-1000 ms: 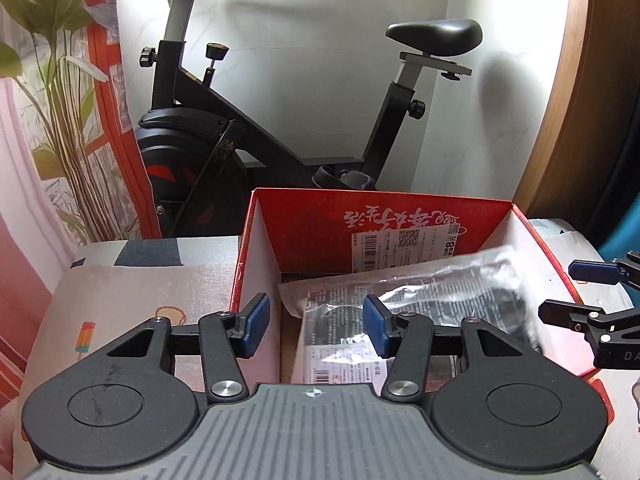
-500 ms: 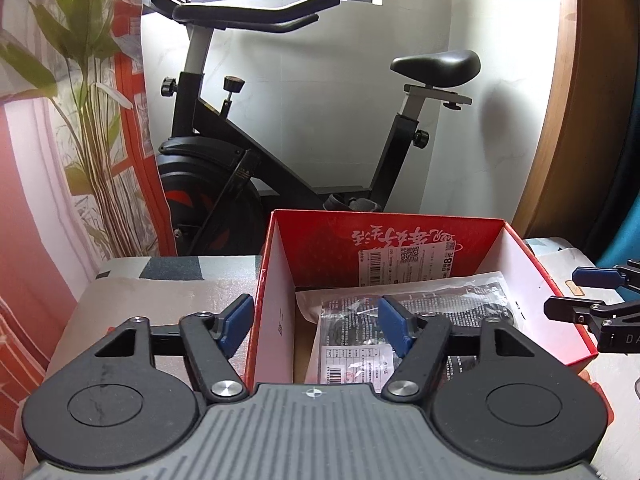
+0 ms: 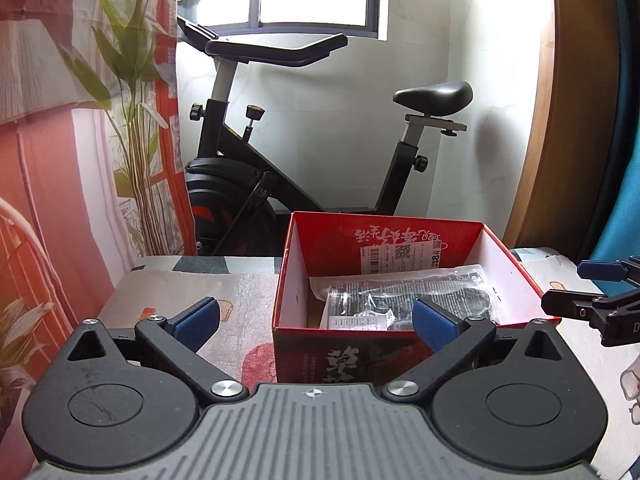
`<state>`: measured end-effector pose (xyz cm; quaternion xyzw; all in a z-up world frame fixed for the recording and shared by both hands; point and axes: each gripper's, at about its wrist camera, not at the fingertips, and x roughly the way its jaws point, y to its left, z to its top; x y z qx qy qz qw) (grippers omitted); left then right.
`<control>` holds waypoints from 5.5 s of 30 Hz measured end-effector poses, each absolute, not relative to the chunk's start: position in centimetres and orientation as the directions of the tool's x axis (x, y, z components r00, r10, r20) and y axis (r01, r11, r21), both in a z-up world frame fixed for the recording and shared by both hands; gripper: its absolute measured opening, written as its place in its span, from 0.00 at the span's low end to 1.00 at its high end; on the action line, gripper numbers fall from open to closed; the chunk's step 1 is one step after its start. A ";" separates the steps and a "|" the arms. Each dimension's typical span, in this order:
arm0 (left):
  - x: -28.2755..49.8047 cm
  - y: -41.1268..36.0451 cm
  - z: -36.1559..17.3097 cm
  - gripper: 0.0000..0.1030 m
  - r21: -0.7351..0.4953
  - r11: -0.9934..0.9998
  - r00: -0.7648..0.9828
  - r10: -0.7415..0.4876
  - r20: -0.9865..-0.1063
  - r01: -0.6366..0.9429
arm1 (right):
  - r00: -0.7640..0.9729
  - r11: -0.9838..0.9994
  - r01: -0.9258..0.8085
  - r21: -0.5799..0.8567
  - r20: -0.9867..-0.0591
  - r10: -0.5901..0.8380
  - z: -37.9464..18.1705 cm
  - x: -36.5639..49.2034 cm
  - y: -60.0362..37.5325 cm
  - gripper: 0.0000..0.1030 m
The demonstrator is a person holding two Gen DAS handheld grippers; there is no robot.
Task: Organize soft objects
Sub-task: 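Move the left gripper back to the green velvet sachet on the table, then close the left gripper on the green velvet sachet and lift it, then carry the green sachet with the left gripper over the red box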
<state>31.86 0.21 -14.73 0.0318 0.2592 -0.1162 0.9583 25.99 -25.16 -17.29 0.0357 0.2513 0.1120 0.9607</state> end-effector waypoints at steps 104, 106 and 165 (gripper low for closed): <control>19.6 1.0 -27.8 0.77 -0.230 0.943 0.663 -0.332 -0.671 0.239 | 0.594 0.851 -0.521 0.061 -0.690 0.413 -30.3 14.2 -13.8 0.55; 19.9 0.6 -27.9 0.72 -0.235 0.937 0.654 -0.349 -0.671 0.259 | 0.594 0.845 -0.531 0.061 -0.684 0.423 -30.3 14.1 -13.7 0.55; 27.1 -7.2 -9.5 0.48 -0.239 0.812 0.714 -0.583 -0.387 0.533 | 0.828 0.829 -0.522 -0.202 -0.354 0.435 -8.0 21.2 -21.3 0.48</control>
